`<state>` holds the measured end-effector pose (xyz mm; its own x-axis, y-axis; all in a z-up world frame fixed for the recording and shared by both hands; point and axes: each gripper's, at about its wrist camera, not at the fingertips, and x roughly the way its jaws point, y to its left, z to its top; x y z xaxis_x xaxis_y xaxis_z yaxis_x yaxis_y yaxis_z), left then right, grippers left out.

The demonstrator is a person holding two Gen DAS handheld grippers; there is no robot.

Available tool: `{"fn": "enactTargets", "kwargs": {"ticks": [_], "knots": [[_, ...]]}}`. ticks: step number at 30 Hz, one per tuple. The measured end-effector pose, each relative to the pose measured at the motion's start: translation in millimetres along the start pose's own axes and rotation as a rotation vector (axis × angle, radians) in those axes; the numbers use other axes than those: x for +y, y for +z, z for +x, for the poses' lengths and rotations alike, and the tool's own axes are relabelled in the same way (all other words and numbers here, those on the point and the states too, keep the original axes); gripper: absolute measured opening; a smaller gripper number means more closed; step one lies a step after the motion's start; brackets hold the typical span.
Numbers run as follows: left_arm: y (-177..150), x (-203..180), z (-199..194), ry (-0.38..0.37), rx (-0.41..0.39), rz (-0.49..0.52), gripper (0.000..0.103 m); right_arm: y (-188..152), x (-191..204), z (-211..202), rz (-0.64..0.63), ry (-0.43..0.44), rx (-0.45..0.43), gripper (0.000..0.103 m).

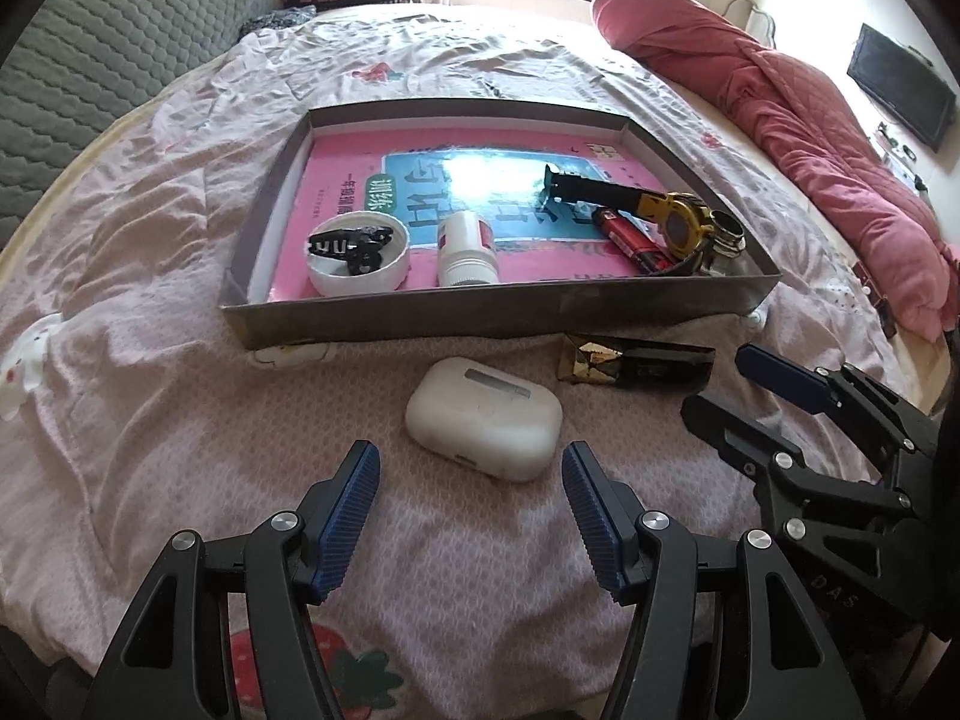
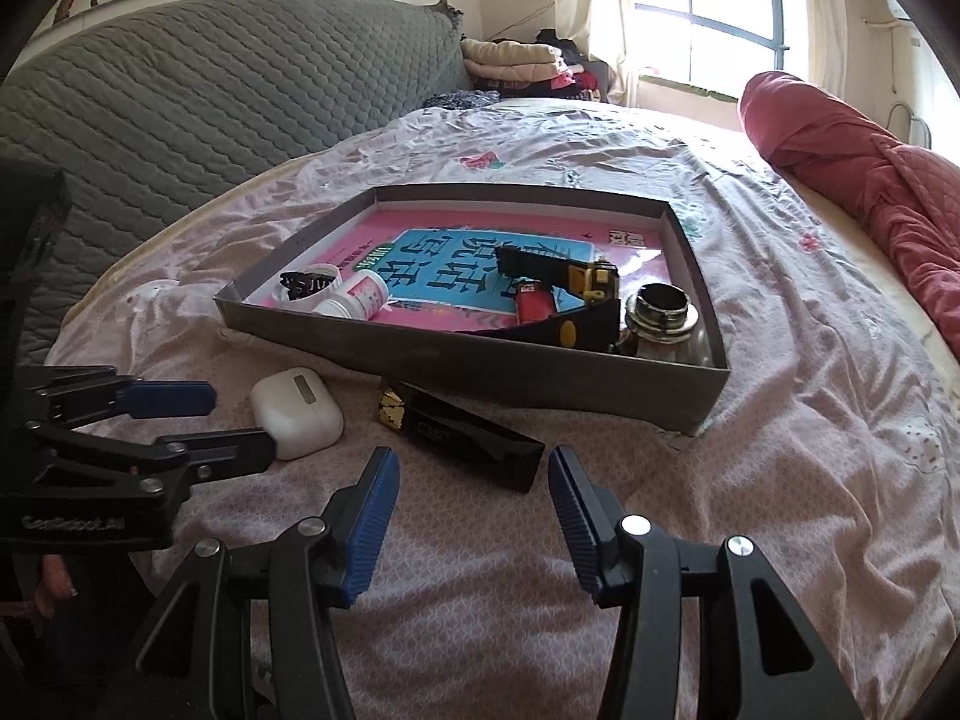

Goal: Organize rigid objects
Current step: 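Withdraw both open tools from the box toward the earbuds case and black tube, then grasp the white earbuds case with the left tool while the right tool grasps the black tube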

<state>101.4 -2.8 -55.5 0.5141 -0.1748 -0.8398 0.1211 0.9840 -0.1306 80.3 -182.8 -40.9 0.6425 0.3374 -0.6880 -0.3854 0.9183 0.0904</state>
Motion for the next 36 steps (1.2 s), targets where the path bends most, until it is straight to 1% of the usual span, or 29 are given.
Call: {"fn": "enactTargets", "kwargs": {"ticks": [3,6,8,10,11,14,17,18,19,20,22,23,25,26,27,29,33,36], "knots": [[2.7,1.8,8.3,0.001,0.008,0.003,0.065,1.6,-1.0,6.2,-0.013,0.019,0.008,0.051],[4.6,2.3,14.2,-0.015,0.011,0.002,0.065,4.1,-3.2,13.9,-0.031,0.043,0.024,0.051],[6.3,0.0,16.9,-0.012,0.009,0.015,0.065,5.7,-3.4,17.8,-0.06,0.034,0.022,0.053],[7.2,-0.7,18.9,-0.013,0.011,0.018,0.066,7.4,-5.7,22.9,-0.08,0.039,0.024,0.063],[7.9,-0.8,20.3,-0.016,0.013,0.017,0.066,8.2,-7.2,25.5,-0.086,0.045,0.028,0.065],[10.2,-0.1,24.4,-0.022,0.017,0.012,0.066,10.4,-10.1,34.3,-0.113,0.067,0.041,0.066],[11.9,-0.6,28.0,-0.025,0.02,0.011,0.067,10.1,-9.9,45.1,-0.14,0.107,0.074,0.066],[12.2,-1.0,29.2,-0.026,0.02,0.012,0.067,9.9,-9.1,47.4,-0.15,0.113,0.082,0.067],[12.0,-0.9,30.1,-0.026,0.02,0.013,0.068,9.5,-7.6,48.9,-0.168,0.12,0.086,0.072],[12.0,-0.9,31.0,-0.027,0.02,0.013,0.068,9.4,-6.6,49.5,-0.177,0.13,0.087,0.074],[12.7,-0.7,32.4,-0.028,0.02,0.011,0.068,9.8,-7.4,49.1,-0.169,0.152,0.087,0.074],[12.7,-0.2,32.4,-0.029,0.02,0.011,0.068,10.1,-7.8,47.5,-0.164,0.169,0.087,0.073],[12.8,0.5,32.6,-0.032,0.02,0.013,0.068,9.7,-6.7,44.8,-0.164,0.199,0.094,0.063],[13.0,1.5,32.9,-0.034,0.02,0.013,0.068,9.1,-4.6,44.9,-0.178,0.184,0.1,0.06],[13.1,1.7,33.2,-0.036,0.021,0.012,0.068,7.5,-2.5,44.5,-0.195,0.164,0.105,0.055],[12.8,1.8,32.7,-0.036,0.021,0.011,0.068,5.3,-1.8,41.7,-0.193,0.166,0.105,0.053],[12.7,2.4,32.0,-0.037,0.021,0.014,0.068,3.5,-2.9,35.7,-0.15,0.199,0.121,0.046],[12.5,3.9,31.0,-0.04,0.021,0.012,0.068,0.8,3.7,29.9,-0.156,0.213,0.125,0.045]]}}
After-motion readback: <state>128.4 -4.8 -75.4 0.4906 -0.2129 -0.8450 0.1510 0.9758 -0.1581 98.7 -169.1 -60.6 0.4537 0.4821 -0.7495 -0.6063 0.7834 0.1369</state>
